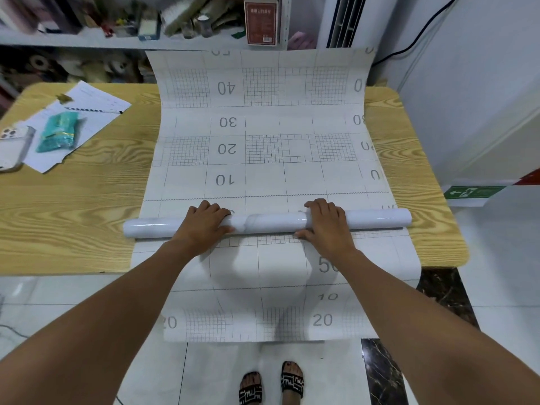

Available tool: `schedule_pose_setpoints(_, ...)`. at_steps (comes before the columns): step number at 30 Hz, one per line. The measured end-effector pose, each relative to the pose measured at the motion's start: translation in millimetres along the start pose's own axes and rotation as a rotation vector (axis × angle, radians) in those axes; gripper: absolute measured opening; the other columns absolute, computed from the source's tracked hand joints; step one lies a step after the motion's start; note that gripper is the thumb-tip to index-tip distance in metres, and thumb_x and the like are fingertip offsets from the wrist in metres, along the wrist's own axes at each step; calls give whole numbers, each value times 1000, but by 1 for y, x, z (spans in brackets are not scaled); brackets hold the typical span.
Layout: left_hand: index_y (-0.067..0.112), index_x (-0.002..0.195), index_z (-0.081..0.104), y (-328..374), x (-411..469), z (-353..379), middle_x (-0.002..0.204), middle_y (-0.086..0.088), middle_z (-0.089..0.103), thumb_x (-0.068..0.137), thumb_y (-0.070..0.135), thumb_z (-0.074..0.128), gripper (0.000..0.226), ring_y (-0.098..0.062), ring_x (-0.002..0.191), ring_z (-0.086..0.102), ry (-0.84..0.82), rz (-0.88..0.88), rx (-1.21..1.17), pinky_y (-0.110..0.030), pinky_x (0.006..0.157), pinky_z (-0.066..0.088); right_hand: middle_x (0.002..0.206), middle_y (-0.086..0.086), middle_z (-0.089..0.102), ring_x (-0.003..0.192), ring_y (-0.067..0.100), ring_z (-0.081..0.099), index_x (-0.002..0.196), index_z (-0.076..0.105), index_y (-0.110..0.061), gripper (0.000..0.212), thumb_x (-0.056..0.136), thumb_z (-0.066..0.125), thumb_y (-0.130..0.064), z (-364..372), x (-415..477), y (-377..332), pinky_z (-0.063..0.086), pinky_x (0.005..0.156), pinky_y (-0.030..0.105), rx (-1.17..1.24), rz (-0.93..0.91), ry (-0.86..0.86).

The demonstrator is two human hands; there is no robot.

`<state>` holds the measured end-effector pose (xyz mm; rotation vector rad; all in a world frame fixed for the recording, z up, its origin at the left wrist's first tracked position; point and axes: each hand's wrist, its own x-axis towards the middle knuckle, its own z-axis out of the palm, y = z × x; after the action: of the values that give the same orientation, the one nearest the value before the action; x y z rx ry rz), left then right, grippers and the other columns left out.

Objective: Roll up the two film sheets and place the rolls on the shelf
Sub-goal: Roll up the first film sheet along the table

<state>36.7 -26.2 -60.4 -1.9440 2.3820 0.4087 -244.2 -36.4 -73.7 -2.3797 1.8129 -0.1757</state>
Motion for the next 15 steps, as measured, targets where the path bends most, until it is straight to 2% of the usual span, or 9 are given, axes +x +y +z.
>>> schedule_pose_setpoints(3,18,127,45,1,-2,-1,118,-4,56,93,38,45,40,-24,111,41,30,5,-39,-36,89,31,107,7,54,95,26,51,111,54,-10,58,73,71,-50,-1,1,0,36,86,37,-5,-4,5)
schedule_pose_setpoints(9,11,119,51,2,-4,-1,116,-9,56,94,36,42,36,-28,109,43,37,-2,-63,-38,88,33,121,2,47,107,22,45,120,51,-14,48,86,55,-48,-6,2,2,31,93,33,-24,-41,-50)
schedule_pose_setpoints(12,11,120,57,2,-6,0,122,-12,50,89,40,53,43,-32,112,41,81,7,-18,-42,91,33,126,2,46,111,24,42,121,53,-14,46,90,49,-47,-8,3,3,32,94,34,-48,-51,-66)
schedule_pose_setpoints(15,12,125,54,1,-9,1,120,-14,47,79,48,63,59,-33,110,39,42,25,32,-43,93,31,125,3,47,110,25,41,120,56,-13,47,92,44,-49,-9,5,4,32,92,35,-71,-65,-80)
